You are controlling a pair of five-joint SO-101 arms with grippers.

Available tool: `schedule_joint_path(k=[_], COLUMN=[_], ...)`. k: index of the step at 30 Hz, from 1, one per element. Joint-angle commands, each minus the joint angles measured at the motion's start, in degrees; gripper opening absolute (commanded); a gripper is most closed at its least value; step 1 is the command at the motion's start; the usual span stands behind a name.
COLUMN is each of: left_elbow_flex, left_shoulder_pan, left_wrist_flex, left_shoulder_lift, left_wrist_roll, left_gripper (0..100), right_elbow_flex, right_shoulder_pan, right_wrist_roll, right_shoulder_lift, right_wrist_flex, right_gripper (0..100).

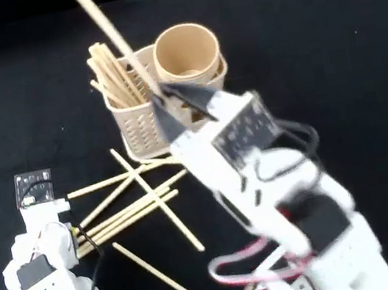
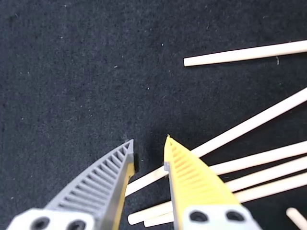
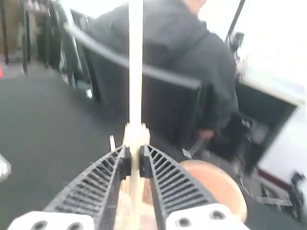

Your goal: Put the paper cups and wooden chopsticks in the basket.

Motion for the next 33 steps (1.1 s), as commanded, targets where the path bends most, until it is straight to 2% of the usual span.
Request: schedule_joint_path(k=[1, 5, 13, 20, 25, 30, 33], left_elbow_flex=[-0.1, -0.1, -0.1, -0.1, -0.1, -0.1, -0.1], left_shoulder_pan=[1.1, 1.1, 1.1, 1.1, 1.1, 1.1, 1.1], left_wrist_flex=[-1.1, -1.1, -1.1, -1.1, -1.1, -1.1, -1.1], left_shoulder_lift=[-0.5, -0.5, -0.5, -0.5, -0.5, -0.5, -0.5], left_wrist_roll=[0.6, 0.6, 0.6, 0.6, 0.6, 0.6, 0.6], left_gripper=[12, 12, 12, 12, 12, 12, 12], right_elbow_flex=[-0.9, -1.0, -1.0, -0.9, -0.8, -3.0, -5.6], right_shoulder_pan=[-0.8, -2.4, -2.6, 0.0, 0.7, 1.4, 1.3], right_wrist_roll=[-0.9, -1.0, -1.0, -1.0, -0.8, -1.0, -1.0], right_shoulder_lift=[8.3, 16.7, 28.2, 35.7, 38.9, 39.5, 38.4], right_wrist_flex=[-13.5, -21.5, -24.4, -30.5, -29.3, -22.4, -19.0], right_gripper=[1.4, 1.4, 1.4, 1.4, 2.2, 15.3, 14.1])
